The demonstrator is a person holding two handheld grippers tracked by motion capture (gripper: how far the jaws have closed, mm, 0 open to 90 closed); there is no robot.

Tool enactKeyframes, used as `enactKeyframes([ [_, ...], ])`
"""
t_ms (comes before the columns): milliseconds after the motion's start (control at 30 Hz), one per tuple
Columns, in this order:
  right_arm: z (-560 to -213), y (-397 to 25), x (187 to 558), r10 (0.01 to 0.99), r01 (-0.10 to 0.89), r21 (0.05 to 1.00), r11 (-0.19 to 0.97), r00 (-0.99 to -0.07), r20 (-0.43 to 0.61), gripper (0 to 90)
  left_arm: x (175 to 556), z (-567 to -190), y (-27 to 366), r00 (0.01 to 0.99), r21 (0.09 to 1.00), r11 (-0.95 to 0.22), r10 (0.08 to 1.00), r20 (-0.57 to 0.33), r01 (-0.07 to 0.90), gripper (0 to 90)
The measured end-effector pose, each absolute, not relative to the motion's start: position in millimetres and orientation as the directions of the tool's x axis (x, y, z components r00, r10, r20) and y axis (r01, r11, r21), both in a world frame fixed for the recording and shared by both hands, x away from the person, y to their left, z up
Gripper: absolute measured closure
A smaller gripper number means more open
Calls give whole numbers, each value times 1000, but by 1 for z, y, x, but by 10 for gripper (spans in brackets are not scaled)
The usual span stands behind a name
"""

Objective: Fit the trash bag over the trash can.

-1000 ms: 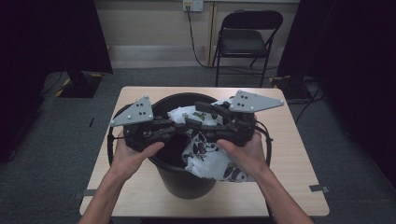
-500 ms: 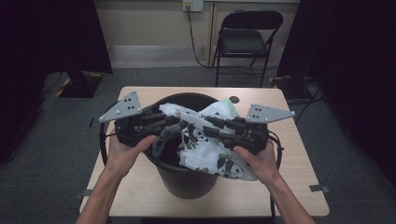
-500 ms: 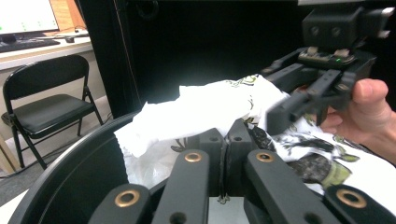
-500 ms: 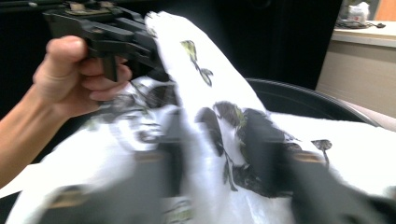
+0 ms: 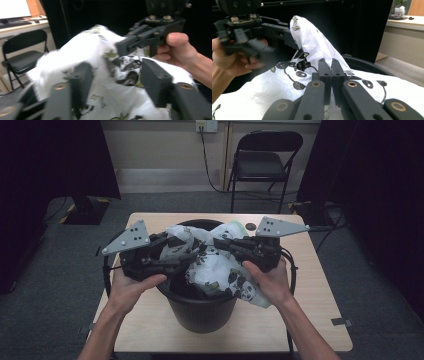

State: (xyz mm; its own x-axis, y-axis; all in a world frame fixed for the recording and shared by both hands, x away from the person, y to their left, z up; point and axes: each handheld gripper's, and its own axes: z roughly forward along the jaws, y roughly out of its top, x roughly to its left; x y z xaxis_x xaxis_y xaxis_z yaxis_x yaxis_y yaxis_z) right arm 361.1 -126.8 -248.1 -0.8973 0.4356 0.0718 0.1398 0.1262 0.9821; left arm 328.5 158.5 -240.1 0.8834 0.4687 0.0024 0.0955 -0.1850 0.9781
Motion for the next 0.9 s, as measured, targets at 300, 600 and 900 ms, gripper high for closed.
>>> enactKeyframes([
  [300, -233, -113, 354, 387, 110, 987, 116, -920, 57, 900, 332, -242, 144, 897, 972, -214, 443, 9, 96, 359],
  [600, -229, -102, 343, 356, 76, 987, 142, -934, 21, 688, 330, -244, 144, 913, 967, -245, 406, 32, 75, 877],
  [900, -239, -129, 339, 446, 93, 984, 151, -895, 16, 317, 334, -243, 161, 892, 980, -178, 451, 0, 90, 891],
])
